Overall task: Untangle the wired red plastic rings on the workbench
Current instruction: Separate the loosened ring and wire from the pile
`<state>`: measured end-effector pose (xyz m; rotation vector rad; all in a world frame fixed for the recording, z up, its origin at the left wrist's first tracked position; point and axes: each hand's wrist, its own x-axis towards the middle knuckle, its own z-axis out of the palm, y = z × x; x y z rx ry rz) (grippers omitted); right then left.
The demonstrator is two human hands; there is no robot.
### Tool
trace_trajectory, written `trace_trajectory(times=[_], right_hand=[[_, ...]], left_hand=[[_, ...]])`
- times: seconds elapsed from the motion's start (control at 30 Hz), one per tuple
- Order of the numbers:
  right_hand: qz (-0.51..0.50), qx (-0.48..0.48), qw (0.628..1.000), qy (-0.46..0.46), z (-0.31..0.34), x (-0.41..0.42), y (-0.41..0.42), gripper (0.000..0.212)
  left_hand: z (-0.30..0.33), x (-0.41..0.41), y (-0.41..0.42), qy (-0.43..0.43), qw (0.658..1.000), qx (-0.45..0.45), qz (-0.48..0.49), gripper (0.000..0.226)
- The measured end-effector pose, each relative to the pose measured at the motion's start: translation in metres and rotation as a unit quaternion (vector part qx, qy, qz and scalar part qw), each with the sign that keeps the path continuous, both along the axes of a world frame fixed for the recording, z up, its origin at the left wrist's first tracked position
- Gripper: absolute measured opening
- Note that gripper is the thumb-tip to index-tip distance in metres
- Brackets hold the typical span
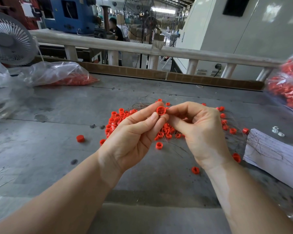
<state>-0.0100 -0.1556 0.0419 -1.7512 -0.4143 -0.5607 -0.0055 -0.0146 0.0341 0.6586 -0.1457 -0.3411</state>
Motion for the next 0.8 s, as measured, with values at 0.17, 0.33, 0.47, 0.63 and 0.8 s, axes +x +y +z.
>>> trace_trajectory(times=[0.17, 0.33, 0.47, 0.63, 0.8], right_hand=[[0.015, 0.007, 1.0, 0.015, -0.0018, 0.0024, -0.0003, 0.016], [0.012, 0.017, 0.999, 0.024, -0.0033, 0.0038, -0.0023, 0.014], [-0.011, -0.002, 1.0, 0.027, -0.0039, 0.0047, -0.0037, 0.02], [-0.038, -0.056, 0.998, 0.007, -0.0022, 0.0006, 0.0009, 0.025], [0.011, -0.034, 0.998, 0.056, -0.0029, 0.0004, 0.0032, 0.013]], left_hand=[[0.001, 0.0011, 0.0015, 0.002, 1.0, -0.008, -0.003, 0.028], [0.0009, 0.001, 0.0007, 0.006, 1.0, -0.007, 0.001, 0.027], [0.0002, 0.002, 0.001, 0.008, 1.0, -0.013, 0.007, 0.026], [0.0002, 0.0025, 0.0022, 0.003, 1.0, -0.02, 0.0, 0.026], [0.0001, 0.0016, 0.0019, -0.007, 1.0, -0.016, -0.01, 0.026]])
